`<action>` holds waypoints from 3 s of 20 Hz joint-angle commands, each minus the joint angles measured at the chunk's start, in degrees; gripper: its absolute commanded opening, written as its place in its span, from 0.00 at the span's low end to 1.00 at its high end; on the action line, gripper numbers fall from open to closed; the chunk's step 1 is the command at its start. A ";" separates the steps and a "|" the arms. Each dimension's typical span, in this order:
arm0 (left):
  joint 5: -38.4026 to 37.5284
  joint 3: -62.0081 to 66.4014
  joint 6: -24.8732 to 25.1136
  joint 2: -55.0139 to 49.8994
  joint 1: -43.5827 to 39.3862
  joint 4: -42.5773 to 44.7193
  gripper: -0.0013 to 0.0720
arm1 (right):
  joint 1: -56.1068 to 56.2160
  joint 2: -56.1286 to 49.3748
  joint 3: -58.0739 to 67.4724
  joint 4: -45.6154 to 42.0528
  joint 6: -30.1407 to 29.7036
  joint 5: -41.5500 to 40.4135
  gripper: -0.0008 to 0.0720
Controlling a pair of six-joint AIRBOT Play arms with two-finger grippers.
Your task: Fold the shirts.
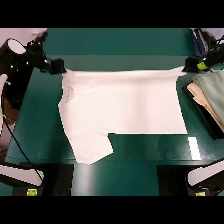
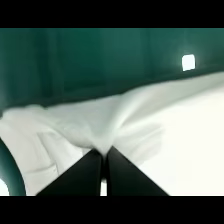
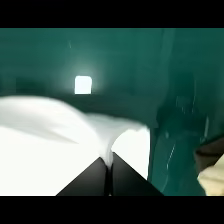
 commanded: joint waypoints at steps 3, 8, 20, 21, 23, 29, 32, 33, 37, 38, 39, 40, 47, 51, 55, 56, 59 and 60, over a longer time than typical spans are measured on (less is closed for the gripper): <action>-2.23 -12.31 0.02 2.54 -0.02 2.49 0.06 | 0.00 2.45 -11.37 0.22 -0.81 0.15 0.03; -2.27 -18.69 -1.49 2.49 -0.02 2.56 0.20 | -0.02 6.27 -20.39 0.39 -0.79 -5.38 0.18; -9.60 -48.15 -9.33 34.51 0.02 9.14 0.69 | -4.17 27.15 -36.30 0.72 -2.19 -0.61 0.63; -9.94 -52.74 -10.38 38.07 0.02 9.11 0.69 | -4.17 29.00 -38.23 0.74 -2.56 -1.81 0.63; -11.43 -59.84 -11.23 43.32 0.02 6.78 0.69 | -4.17 32.20 -41.48 0.79 -2.54 -3.32 0.63; -6.73 -68.89 -8.44 45.81 0.02 -4.98 0.69 | -4.17 35.82 -42.66 0.81 -2.71 -2.89 0.63; -0.76 -71.41 -8.41 45.81 0.02 -6.73 0.69 | -4.17 37.31 -42.69 0.79 -2.71 -2.40 0.63; 0.26 -72.26 -8.41 45.81 0.02 -6.97 0.69 | -4.17 37.86 -42.69 0.79 -2.71 -2.32 0.63; 3.50 -75.52 -4.94 45.81 -0.02 -14.53 0.68 | -4.17 39.74 -42.69 0.81 -2.69 -2.23 0.63; 3.96 -75.49 -4.26 45.81 -0.02 -15.58 0.60 | -4.17 40.00 -42.69 0.81 -2.69 -1.88 0.63; 4.37 -75.43 -3.91 45.81 -0.02 -15.91 0.27 | -4.42 39.98 -42.69 0.76 -2.69 -0.55 0.63; 4.50 -75.32 -3.78 45.81 -0.02 -15.98 0.06 | -5.14 39.98 -43.17 0.76 -2.69 1.44 0.63; 1.29 -75.32 -1.01 45.81 -0.02 -16.48 0.06 | -22.77 40.09 -63.21 0.79 -2.69 3.54 0.69; 1.95 -75.32 -1.01 45.81 -0.02 -16.46 0.06 | -30.75 40.09 -73.00 5.84 -4.70 -1.73 0.64; 2.49 -75.32 -1.03 45.81 -0.02 -16.46 0.06 | -29.51 37.16 -76.00 11.50 -5.84 -6.80 0.62; 2.23 -75.32 -1.03 45.81 -0.02 -16.46 0.06 | -28.28 35.67 -75.52 12.79 -6.05 -7.91 0.62; 2.19 -75.32 -1.01 45.81 -0.02 -16.31 0.06 | -24.00 32.50 -72.54 15.32 -6.01 -10.49 0.58; 2.16 -75.32 -1.01 45.81 -0.02 -16.28 0.06 | -22.77 31.93 -71.56 15.08 -6.01 -10.38 0.46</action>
